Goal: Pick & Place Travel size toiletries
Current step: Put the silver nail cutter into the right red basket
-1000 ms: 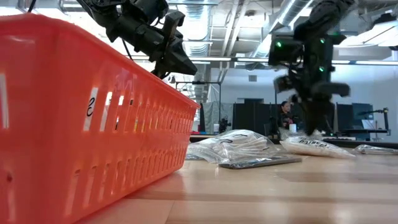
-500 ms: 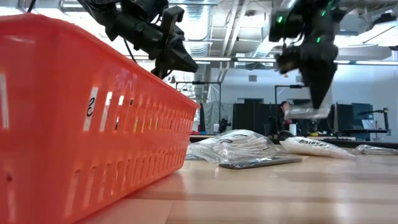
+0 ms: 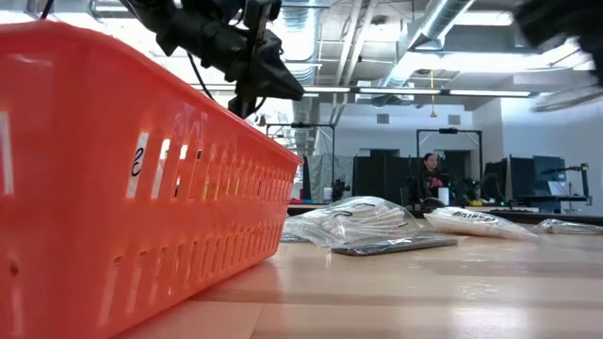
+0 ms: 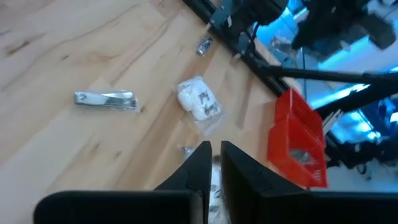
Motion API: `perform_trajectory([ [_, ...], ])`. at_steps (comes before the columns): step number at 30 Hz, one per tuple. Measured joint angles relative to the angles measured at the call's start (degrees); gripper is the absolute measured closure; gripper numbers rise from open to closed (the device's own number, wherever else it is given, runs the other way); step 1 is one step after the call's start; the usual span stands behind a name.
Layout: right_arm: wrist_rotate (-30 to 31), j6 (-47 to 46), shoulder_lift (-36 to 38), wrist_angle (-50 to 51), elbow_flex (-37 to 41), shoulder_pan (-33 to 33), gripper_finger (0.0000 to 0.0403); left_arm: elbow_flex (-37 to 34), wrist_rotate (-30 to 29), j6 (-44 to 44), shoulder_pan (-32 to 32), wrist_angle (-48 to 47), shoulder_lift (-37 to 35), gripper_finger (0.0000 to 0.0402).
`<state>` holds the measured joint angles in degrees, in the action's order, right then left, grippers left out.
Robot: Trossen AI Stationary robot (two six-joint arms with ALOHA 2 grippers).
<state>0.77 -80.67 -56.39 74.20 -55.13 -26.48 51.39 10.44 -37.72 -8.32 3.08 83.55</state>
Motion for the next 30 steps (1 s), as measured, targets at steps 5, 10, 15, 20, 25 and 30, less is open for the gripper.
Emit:
perform_trajectory([
  [5, 2.5, -23.7, -1.4, 0.0, 0.0, -21.8, 0.0403, 0.0, -6.3, -6.9, 4.2, 3.2, 0.0, 0.0373],
  [10, 5.6, -42.1, -8.1, -5.9, 0.0, -39.8, 0.0403, 0.0, -14.5, -11.4, 9.4, 8.2, 0.0, 0.0373],
  [15, 4.7, -46.9, -18.8, -14.1, -2.7, -45.7, 0.0403, 0.0, -20.8, -14.1, 14.0, 10.3, 0.0, 0.0374],
  [20, 5.0, -46.6, -29.3, -12.8, -10.1, -45.6, 0.0403, 0.0, -22.7, -15.2, 16.5, 10.4, 0.0, 0.0383],
  [25, 1.3, -46.4, -36.6, -12.1, -13.5, -45.5, 0.0403, 0.0, -24.0, -16.7, 17.7, 10.9, 0.0, 0.0392],
  [30, -3.3, -44.9, -40.9, -11.0, -13.9, -45.5, 0.0403, 0.0, -25.1, -17.8, 18.1, 11.4, 0.0, 0.0394],
])
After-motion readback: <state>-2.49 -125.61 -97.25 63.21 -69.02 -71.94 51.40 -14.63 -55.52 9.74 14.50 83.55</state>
